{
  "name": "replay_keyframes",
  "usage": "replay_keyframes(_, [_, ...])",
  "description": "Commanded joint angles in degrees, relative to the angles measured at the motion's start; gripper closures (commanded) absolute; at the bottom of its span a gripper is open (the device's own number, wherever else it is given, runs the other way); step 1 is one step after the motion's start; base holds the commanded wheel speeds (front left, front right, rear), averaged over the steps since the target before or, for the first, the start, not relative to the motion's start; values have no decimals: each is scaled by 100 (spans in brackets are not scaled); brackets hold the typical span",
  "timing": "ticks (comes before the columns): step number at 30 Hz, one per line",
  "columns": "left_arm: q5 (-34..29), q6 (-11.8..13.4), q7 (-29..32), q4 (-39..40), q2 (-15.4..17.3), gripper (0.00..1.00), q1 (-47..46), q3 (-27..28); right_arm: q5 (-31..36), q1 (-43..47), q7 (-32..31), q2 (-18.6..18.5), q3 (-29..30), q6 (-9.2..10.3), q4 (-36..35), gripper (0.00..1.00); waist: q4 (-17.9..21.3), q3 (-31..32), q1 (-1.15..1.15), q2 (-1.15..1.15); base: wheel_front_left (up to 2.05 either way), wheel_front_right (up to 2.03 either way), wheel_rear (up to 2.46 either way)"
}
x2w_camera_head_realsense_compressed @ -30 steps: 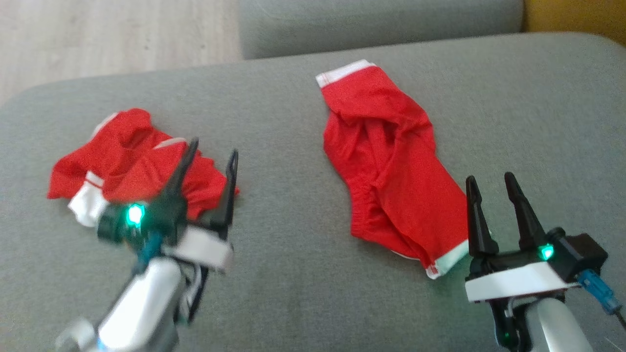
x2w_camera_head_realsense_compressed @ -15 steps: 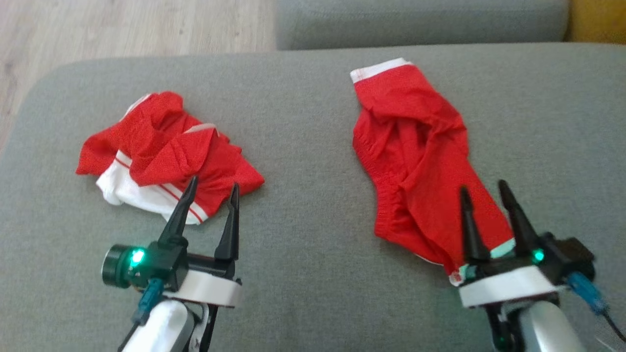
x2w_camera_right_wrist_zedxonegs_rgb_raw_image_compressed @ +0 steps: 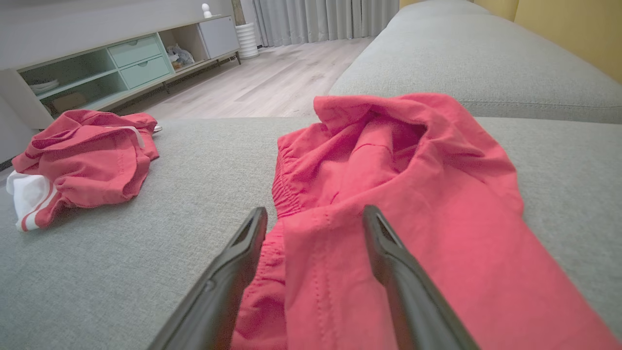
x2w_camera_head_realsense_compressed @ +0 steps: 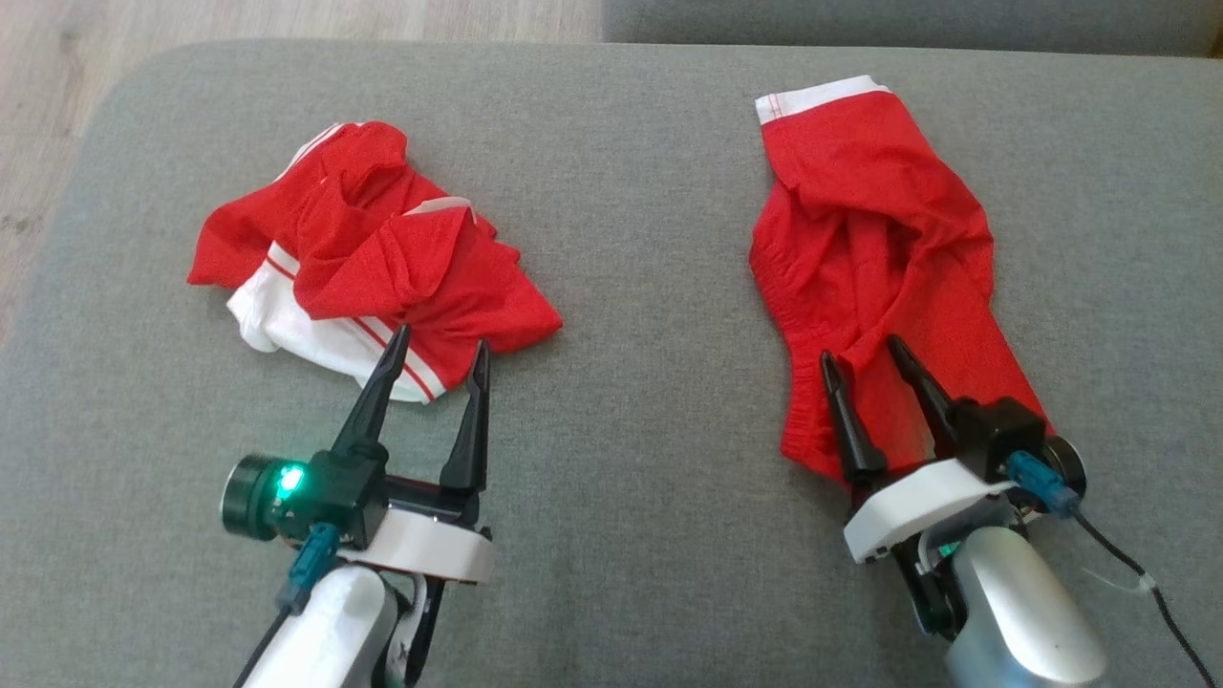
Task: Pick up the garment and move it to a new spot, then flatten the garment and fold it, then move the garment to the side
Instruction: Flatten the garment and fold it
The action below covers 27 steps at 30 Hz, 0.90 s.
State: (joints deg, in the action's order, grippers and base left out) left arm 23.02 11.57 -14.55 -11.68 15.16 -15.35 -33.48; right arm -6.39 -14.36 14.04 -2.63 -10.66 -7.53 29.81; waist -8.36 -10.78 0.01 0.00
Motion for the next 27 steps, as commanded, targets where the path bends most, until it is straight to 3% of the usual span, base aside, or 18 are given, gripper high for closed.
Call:
replay_keyframes(1, [-56,-8,-44,134,35,0,-304,206,-18,-225,21,-25,-127,4,-66,0,-14,-7,-1,0,0,0,0])
replay_keyframes(5, [-67,-13,-44,101,13,0,-288,214,-141,-331,54,-25,-109,4,163,0,-17,-25,-1,0,0,0,0])
replay_keyframes(6, [-67,-17,-44,89,8,0,-284,211,-204,-353,61,-25,-124,4,204,18,-12,-29,-1,0,0,0,0])
replay_keyframes(7, [-67,-20,-44,80,4,0,-280,211,-250,-378,68,-25,-138,4,236,56,-3,-32,-1,0,0,0,0])
replay_keyframes(8, [-67,-21,-44,69,1,0,-276,211,-305,-400,74,-25,-148,4,257,100,10,-32,-1,0,0,0,0])
replay_keyframes(18, [-51,-8,-45,26,-26,0,-228,260,-557,-388,94,-25,221,4,-44,100,309,74,-1,0,0,0,0])
replay_keyframes(22, [-42,-24,-45,30,-62,0,-179,278,-293,-427,63,-25,637,4,-202,100,476,102,-1,0,0,0,0])
replay_keyframes(27, [-66,-56,-45,24,-121,0,-194,268,244,-687,-415,-97,1112,4,-383,100,569,68,-1,0,0,0,0])
